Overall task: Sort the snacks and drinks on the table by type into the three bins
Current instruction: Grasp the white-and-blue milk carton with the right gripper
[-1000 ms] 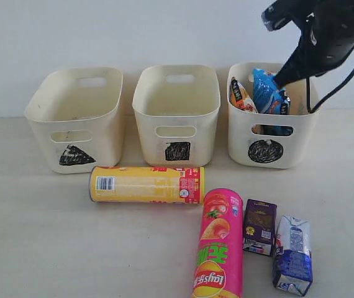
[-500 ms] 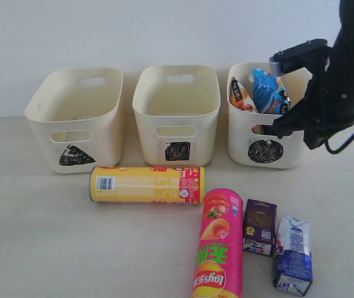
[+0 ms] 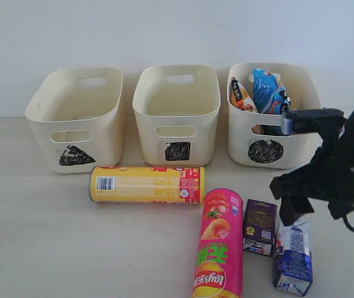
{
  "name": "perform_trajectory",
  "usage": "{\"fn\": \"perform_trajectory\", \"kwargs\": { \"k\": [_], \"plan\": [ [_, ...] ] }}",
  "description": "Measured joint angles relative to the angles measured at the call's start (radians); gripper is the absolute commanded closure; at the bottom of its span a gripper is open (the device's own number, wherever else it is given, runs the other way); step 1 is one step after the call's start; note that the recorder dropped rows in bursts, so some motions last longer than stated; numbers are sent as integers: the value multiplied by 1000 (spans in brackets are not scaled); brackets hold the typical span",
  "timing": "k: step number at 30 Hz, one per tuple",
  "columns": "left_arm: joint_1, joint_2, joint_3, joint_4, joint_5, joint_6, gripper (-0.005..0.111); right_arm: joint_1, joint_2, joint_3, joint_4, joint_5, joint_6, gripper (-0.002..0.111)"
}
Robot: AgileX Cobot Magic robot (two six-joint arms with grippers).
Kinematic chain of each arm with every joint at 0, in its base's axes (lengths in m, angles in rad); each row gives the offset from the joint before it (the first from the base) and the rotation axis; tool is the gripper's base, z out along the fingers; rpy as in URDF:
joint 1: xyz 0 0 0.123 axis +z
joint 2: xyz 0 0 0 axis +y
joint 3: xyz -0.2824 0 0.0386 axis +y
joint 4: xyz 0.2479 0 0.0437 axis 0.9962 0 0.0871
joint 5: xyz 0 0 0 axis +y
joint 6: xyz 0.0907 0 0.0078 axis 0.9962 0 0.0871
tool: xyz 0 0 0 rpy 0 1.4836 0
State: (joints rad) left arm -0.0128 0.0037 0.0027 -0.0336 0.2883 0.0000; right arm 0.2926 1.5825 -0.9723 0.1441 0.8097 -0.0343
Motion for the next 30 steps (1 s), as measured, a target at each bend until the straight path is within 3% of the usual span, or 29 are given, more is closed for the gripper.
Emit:
{"fn": "perform_trajectory", "kwargs": {
  "k": [8,14,27,30],
  "plan": [
    [0,0,0,0,0,0,103,75,0,108,25,-95,8,38],
    [0,0,0,0,0,0,103,145,30,110,-70,-134,163,38],
    [0,0,0,0,0,0,103,147,155,112,-144,-165,245,39],
    [0,0,0,0,0,0,103,147,172,112,-155,-171,245,46]
  ]
}}
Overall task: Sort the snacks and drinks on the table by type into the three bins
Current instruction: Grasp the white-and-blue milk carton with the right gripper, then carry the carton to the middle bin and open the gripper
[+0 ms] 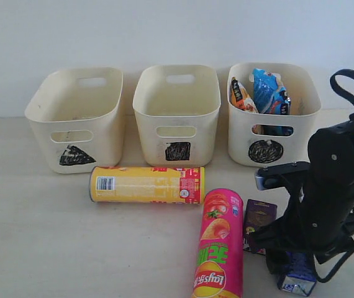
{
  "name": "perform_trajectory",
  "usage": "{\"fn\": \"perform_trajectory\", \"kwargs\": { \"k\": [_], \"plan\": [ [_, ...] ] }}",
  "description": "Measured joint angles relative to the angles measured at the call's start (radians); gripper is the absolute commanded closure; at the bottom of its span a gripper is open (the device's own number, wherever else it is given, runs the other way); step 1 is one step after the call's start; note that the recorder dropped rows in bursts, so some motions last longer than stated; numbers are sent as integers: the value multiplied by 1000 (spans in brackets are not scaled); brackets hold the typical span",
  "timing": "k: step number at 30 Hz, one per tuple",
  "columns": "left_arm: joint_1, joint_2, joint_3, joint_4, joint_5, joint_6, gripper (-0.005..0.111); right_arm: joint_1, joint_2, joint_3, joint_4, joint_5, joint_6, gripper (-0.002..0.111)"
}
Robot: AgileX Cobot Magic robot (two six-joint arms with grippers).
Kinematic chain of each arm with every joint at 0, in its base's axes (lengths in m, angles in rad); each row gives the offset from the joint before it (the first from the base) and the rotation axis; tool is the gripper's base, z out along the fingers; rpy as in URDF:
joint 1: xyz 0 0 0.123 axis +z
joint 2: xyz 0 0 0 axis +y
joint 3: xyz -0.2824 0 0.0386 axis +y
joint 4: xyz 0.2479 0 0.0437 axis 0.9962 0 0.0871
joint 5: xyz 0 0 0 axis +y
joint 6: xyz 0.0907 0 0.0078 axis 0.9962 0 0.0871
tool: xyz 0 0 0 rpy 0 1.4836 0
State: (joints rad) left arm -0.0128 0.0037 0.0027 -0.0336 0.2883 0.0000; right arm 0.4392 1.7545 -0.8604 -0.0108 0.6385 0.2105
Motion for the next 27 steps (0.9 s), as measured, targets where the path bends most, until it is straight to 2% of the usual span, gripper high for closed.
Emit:
{"fn": "perform_trajectory", "kwargs": {
  "k": [2,4,5,7,11,16,22,24,27],
  "plan": [
    [0,0,0,0,0,0,103,0,4,0,-8,0,0,53],
    [0,0,0,0,0,0,103,0,4,0,-15,-7,-3,67],
    [0,0,0,0,0,0,103,0,4,0,-21,-11,-3,87],
    [0,0,0,0,0,0,103,0,4,0,-58,-5,-6,108],
    [0,0,0,0,0,0,103,0,-1,0,-190,89,-15,108],
    [0,0,0,0,0,0,103,0,-72,-13,-262,145,-25,108],
    [0,0,0,0,0,0,103,0,-193,-184,-259,231,-158,108],
    [0,0,0,0,0,0,103,0,-201,-267,-214,219,-235,108],
    [0,0,0,0,0,0,103,0,-183,-337,-99,53,-347,108]
  ]
}}
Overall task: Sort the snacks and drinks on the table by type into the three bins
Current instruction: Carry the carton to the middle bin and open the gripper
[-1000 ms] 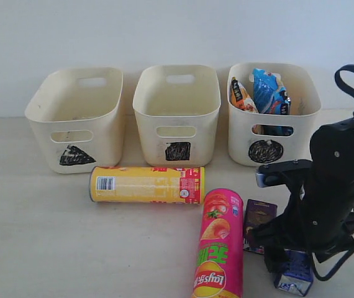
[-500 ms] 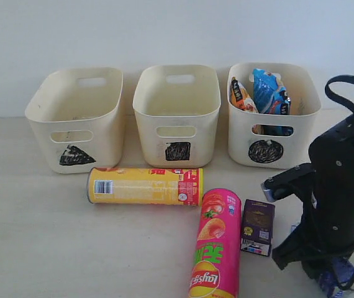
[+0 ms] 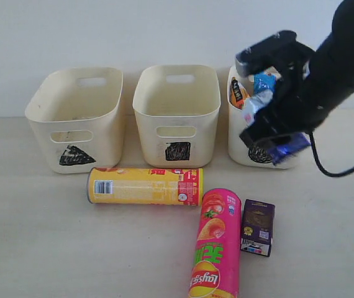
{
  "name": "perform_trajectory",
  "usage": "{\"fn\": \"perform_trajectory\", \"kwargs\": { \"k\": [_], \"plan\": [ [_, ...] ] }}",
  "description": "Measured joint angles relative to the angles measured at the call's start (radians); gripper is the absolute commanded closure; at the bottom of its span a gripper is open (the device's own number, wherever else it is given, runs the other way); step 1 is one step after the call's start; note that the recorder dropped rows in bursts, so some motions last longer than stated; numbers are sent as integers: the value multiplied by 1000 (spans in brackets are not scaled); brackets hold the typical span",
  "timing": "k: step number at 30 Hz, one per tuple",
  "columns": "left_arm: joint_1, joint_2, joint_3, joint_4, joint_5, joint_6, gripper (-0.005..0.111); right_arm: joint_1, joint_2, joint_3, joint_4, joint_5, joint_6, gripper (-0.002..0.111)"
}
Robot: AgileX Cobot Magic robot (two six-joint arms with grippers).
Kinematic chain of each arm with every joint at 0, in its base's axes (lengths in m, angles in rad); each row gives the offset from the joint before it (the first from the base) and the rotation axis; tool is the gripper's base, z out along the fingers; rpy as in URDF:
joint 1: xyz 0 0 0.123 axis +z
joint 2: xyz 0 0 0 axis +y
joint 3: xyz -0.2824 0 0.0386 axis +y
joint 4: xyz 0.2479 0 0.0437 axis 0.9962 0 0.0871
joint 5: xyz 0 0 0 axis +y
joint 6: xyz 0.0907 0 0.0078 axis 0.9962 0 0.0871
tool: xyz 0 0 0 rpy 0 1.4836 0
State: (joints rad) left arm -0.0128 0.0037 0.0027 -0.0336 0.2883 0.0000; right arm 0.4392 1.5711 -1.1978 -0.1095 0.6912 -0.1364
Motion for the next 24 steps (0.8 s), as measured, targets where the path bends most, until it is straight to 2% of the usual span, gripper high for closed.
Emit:
{"fn": "perform_trajectory", "kwargs": {
  "k": [2,5,7,14,16,20,22,24],
  "plan": [
    [0,0,0,0,0,0,103,0,57,-63,89,-173,-69,108],
    [0,0,0,0,0,0,103,0,167,-174,161,-303,-141,108],
    [0,0,0,0,0,0,103,0,239,-256,171,-323,-155,108],
    [0,0,0,0,0,0,103,0,599,-719,201,-274,-173,108],
    [0,0,0,0,0,0,103,0,668,-810,221,-240,-182,95],
    [0,0,0,0,0,0,103,0,724,-870,239,-187,-204,56],
    [0,0,0,0,0,0,103,0,737,-879,248,-171,-211,47],
    [0,0,0,0,0,0,103,0,741,-884,252,-170,-214,44]
  ]
}}
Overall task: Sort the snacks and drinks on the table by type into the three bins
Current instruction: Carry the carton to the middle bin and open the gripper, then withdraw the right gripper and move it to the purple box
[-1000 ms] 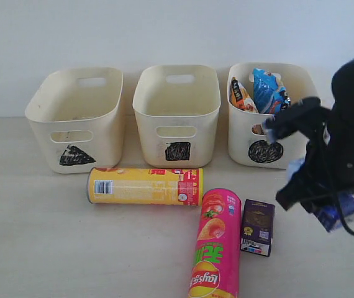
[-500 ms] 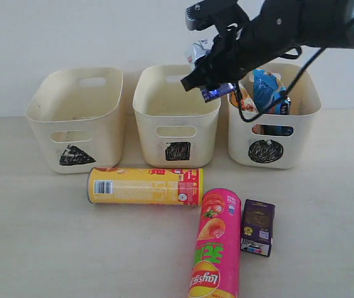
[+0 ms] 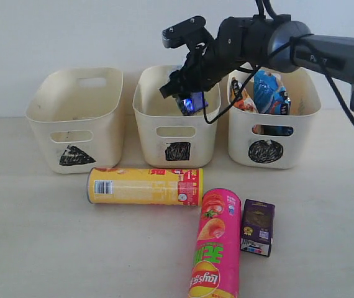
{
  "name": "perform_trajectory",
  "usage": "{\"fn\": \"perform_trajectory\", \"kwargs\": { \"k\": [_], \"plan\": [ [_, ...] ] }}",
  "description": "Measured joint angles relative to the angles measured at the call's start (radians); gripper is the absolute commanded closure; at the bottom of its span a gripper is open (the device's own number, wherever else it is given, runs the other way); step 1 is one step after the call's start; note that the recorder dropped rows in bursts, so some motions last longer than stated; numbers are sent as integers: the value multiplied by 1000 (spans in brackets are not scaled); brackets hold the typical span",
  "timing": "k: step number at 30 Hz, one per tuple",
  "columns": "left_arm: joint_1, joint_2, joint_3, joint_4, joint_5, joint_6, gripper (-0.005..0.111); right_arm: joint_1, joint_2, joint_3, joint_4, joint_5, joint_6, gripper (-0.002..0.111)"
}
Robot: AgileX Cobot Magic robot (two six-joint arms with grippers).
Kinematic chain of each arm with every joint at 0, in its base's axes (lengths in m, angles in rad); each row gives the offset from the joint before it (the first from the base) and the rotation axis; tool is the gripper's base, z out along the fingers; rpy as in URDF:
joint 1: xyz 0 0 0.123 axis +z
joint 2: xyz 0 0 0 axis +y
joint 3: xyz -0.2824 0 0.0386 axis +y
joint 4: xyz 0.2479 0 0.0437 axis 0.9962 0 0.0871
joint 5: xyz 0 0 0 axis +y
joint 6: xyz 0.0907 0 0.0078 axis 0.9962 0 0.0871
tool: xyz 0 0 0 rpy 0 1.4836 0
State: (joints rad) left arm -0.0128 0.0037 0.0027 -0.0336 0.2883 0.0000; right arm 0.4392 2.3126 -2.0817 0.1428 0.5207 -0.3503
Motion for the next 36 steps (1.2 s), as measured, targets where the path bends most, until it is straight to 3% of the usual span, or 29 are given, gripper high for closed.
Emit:
{"fn": "perform_trajectory", "kwargs": {
  "k": [7,11,17,20,29,36],
  "plan": [
    [0,0,0,0,0,0,103,-4,-2,-9,-6,9,-5,44],
    [0,0,0,0,0,0,103,-4,-36,-9,-75,125,24,45],
    [0,0,0,0,0,0,103,-4,-153,-9,-168,388,121,67],
    [0,0,0,0,0,0,103,-5,-196,2,-222,515,194,67],
    [0,0,0,0,0,0,103,-8,-410,380,-236,428,350,67],
    [0,0,0,0,0,0,103,-8,-554,656,-228,396,421,48]
  ]
}}
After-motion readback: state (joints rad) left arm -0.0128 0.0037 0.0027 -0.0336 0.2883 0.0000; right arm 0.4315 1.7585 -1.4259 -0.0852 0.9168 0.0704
